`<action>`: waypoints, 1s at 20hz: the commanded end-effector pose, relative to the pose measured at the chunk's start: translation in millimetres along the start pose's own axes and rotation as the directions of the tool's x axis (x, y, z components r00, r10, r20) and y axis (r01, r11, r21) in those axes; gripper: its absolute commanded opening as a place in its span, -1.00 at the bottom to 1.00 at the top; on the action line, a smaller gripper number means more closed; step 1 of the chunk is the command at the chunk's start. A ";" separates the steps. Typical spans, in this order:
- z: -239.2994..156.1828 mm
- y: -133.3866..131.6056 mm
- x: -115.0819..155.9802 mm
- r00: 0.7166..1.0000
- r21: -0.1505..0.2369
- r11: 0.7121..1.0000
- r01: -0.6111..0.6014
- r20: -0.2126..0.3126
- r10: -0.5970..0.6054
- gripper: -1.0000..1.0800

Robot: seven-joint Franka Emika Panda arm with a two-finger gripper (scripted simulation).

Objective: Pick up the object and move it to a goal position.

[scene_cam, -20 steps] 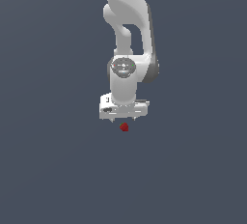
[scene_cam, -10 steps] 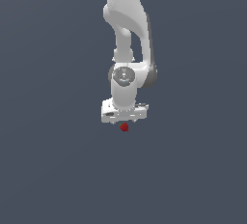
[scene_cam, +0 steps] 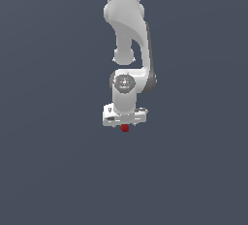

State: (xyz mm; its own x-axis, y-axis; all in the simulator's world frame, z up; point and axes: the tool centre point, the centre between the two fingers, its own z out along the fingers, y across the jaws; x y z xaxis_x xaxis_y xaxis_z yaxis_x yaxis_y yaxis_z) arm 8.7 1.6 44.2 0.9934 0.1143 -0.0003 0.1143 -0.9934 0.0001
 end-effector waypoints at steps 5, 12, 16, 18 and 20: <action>21.0 0.0 0.3 1.000 0.000 1.000 0.000 0.000 0.000 0.92; 21.8 0.1 0.7 1.000 0.000 1.000 0.000 0.000 0.000 -1.00; 21.8 0.1 0.7 1.000 0.000 1.000 0.000 0.000 0.000 -1.00; 21.4 0.1 0.6 1.000 0.000 1.000 0.000 0.000 0.000 -1.00; 20.3 0.7 0.4 1.000 0.000 1.000 0.000 0.000 0.000 -1.00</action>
State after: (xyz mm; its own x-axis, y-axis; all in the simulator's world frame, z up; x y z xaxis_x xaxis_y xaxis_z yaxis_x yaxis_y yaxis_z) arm 9.0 1.3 22.9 0.9934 0.1147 -0.0010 0.1147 -0.9934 0.0000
